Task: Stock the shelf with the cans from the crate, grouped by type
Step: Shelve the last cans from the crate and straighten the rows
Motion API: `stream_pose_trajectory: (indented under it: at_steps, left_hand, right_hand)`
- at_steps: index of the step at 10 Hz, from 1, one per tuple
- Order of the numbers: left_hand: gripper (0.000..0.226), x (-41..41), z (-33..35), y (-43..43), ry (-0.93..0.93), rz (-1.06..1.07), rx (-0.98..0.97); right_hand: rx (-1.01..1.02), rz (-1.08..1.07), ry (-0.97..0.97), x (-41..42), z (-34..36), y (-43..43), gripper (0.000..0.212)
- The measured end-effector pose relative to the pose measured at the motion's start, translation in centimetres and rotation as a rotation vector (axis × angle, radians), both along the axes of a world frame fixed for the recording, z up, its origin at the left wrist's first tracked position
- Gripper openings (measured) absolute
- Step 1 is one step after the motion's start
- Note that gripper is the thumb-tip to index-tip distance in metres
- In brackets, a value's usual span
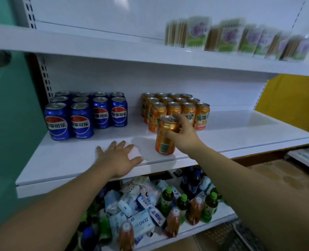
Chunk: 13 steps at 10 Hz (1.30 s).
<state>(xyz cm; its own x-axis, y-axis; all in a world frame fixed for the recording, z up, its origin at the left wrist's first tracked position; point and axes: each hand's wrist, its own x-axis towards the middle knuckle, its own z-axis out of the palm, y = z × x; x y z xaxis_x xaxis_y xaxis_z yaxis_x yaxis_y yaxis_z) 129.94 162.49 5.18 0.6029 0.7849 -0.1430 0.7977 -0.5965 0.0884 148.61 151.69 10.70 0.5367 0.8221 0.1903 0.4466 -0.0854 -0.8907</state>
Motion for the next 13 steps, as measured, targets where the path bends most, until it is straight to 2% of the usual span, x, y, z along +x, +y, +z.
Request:
stream_pose_trajectory:
  at_steps: [1,3,4,5,7,8,10,13]
  left_hand:
    - [0.08,0.1,-0.5,0.2,-0.018,0.004,0.037]
    - [0.079,0.1,-1.0,0.2,-0.029,0.005,0.084]
    - [0.079,0.1,-1.0,0.1,-0.032,0.01,0.089]
    - [0.079,0.2,-1.0,0.0,-0.033,0.013,0.084]
    - [0.078,0.1,-1.0,0.0,-0.035,0.01,0.1]
    - [0.078,0.2,-1.0,0.1,-0.035,0.011,0.097]
    - [0.079,0.1,-1.1,0.1,-0.043,0.009,0.093]
    - [0.079,0.1,-1.1,0.2,-0.046,0.007,0.096]
  right_hand:
    - [-0.001,0.001,-0.013,0.9,-0.4,1.5,0.052]
    - [-0.039,-0.109,-0.319,1.6,-1.3,2.8,0.064]
    - [-0.001,-0.026,-0.228,2.1,-1.6,2.7,0.061]
    - [-0.04,-0.081,-0.319,1.8,-1.9,2.7,0.068]
    - [-0.031,-0.074,-0.341,1.7,-1.5,3.5,0.066]
    - [-0.088,-0.135,-0.408,1.7,-1.8,3.7,0.076]
    - [0.009,-0.078,-0.316,1.9,-1.8,4.0,0.071]
    - [-0.033,-0.052,-0.348,2.0,-2.5,4.9,0.076]
